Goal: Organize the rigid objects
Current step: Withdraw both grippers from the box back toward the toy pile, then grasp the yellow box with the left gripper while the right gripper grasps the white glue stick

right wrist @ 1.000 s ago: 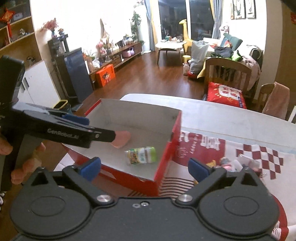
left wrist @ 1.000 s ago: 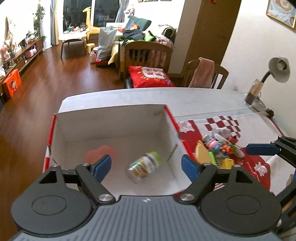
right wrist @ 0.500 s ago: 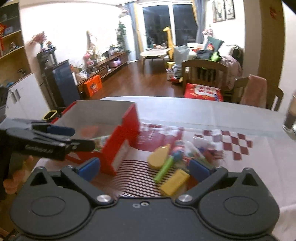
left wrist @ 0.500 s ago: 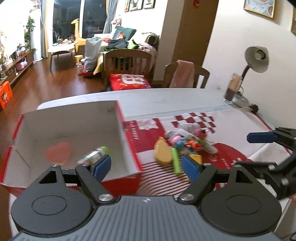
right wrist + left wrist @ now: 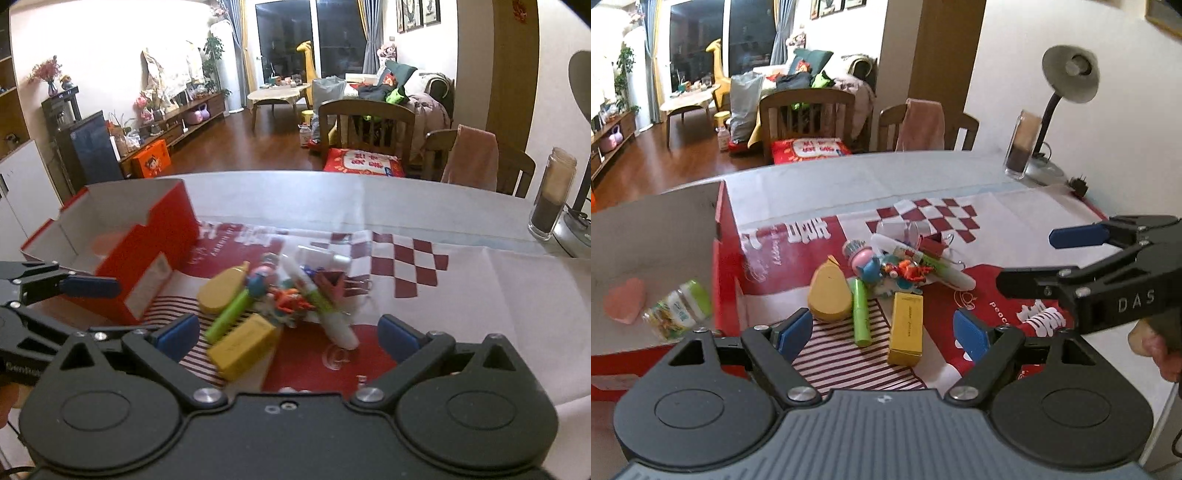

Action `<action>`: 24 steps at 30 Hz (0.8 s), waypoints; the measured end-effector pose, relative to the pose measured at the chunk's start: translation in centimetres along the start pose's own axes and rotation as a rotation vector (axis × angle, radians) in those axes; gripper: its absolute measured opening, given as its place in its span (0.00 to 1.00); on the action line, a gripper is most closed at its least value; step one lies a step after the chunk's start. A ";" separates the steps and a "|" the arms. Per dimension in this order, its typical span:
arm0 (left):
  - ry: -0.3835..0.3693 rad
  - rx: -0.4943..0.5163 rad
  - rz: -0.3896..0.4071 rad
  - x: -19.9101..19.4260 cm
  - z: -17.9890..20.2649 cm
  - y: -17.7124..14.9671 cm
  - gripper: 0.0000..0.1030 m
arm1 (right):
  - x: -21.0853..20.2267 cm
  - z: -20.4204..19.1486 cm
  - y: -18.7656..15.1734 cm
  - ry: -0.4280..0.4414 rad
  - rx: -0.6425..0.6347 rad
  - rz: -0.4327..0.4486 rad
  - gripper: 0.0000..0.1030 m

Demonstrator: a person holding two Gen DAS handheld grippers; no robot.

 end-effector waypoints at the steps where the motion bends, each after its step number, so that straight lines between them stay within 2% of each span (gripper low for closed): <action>1: -0.005 -0.011 -0.005 0.4 0.2 -0.2 0.81 | 0.3 0.5 -0.1 0.002 -0.002 0.001 0.99; 9: 0.024 0.040 -0.007 3.5 2.6 -1.6 0.81 | 3.9 2.7 -1.1 0.014 -0.057 -0.052 0.87; 13: 0.041 0.059 -0.009 5.2 3.5 -2.0 0.81 | 5.7 3.2 -2.0 0.038 -0.062 -0.086 0.74; 17: 0.068 0.071 -0.030 7.0 3.8 -2.7 0.81 | 7.1 3.4 -2.9 0.057 -0.078 -0.116 0.68; 19: 0.077 0.078 -0.042 7.9 3.9 -3.0 0.81 | 7.9 3.6 -3.2 0.060 -0.074 -0.133 0.59; 24: 0.097 0.103 -0.061 9.4 4.1 -3.4 0.81 | 9.3 4.1 -3.7 0.068 -0.063 -0.164 0.52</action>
Point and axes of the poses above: each gripper's, at about its wrist camera, not at the fingertips, and x roughly the way its jaws point, z to its right, y to its top, the point moved 6 cm from there along x, roughly the way its jaws point, and after that the axes turned 9 degrees about z, right-handed, at the moved point
